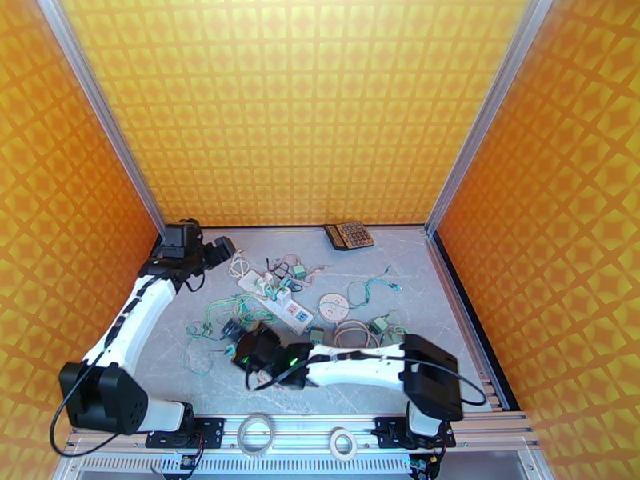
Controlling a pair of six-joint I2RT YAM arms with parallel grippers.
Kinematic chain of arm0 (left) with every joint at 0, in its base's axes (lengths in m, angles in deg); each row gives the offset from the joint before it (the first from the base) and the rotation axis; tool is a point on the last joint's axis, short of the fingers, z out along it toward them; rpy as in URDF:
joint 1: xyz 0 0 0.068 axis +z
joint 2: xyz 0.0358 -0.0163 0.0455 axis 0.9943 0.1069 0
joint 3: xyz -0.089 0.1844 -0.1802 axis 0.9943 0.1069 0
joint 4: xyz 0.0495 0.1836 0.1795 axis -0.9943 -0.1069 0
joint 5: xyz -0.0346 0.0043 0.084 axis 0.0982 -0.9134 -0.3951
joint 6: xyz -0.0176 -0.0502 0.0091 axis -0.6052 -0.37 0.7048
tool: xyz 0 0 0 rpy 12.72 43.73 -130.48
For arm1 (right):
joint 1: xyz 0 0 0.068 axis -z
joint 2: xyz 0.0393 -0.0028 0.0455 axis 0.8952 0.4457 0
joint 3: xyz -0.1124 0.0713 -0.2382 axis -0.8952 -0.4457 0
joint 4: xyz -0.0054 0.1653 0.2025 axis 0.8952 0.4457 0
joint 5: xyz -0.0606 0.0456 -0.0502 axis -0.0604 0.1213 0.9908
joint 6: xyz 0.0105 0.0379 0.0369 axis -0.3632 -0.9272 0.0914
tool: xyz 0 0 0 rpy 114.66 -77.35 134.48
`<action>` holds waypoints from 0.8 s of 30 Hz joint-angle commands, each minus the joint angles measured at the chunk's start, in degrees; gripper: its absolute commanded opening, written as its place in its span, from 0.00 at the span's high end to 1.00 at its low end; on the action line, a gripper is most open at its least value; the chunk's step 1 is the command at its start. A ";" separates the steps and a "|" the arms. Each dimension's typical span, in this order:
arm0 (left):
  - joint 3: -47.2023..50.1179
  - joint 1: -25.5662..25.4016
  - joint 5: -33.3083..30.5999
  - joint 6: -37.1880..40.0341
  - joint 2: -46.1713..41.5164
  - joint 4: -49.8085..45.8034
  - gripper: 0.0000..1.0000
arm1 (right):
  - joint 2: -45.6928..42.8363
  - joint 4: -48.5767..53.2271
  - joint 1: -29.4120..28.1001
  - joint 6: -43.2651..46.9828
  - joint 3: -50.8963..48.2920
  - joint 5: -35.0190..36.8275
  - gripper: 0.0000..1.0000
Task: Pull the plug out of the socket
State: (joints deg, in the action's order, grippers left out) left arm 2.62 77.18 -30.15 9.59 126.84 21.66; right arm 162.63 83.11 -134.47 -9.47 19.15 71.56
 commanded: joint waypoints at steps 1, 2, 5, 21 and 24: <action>1.54 -1.21 -0.55 1.31 2.64 0.83 0.14 | -3.61 0.70 3.03 -2.25 -2.27 -0.01 0.23; 1.78 -1.56 -0.54 1.30 3.38 1.15 0.14 | -4.08 0.97 3.93 -2.52 -2.52 -0.27 0.23; 2.55 -2.54 -0.51 1.13 5.18 2.37 0.14 | -4.77 1.66 7.05 -4.06 -3.29 -1.59 0.24; -0.30 -5.80 -0.25 2.67 19.10 5.41 0.41 | 2.03 1.70 24.88 -3.85 -0.81 -18.88 0.28; -0.80 -5.80 -0.24 2.53 21.07 6.25 0.49 | 3.98 1.38 26.68 -3.93 0.33 -21.80 0.28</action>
State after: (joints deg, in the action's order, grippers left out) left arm 3.93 71.44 -30.15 11.77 146.84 26.14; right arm 165.06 84.23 -108.92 -14.08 17.36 55.21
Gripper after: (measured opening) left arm 0.516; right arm 0.718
